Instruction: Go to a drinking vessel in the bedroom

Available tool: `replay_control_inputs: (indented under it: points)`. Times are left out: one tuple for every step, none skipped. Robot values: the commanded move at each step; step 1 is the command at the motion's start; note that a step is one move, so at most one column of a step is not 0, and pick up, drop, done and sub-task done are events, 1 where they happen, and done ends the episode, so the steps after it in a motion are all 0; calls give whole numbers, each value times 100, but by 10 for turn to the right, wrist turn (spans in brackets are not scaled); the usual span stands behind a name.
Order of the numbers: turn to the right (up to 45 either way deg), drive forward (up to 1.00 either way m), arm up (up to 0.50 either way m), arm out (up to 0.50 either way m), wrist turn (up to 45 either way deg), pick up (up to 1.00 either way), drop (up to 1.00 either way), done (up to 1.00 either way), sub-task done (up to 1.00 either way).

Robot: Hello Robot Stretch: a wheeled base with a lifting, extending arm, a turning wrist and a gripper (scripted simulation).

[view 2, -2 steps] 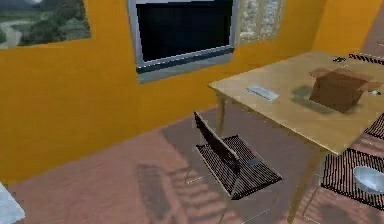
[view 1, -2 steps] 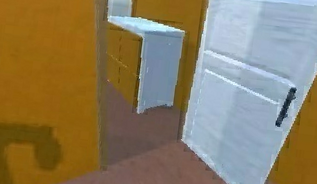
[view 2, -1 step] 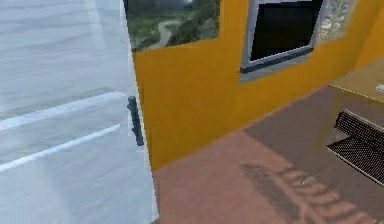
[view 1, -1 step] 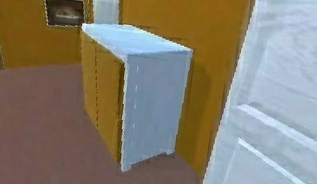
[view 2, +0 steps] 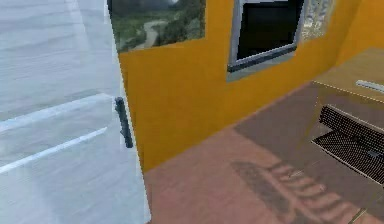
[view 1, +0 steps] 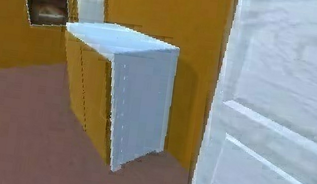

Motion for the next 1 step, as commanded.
replay_control_inputs:
  points:
    - [0,50,0,0,0,0,0,0,0]
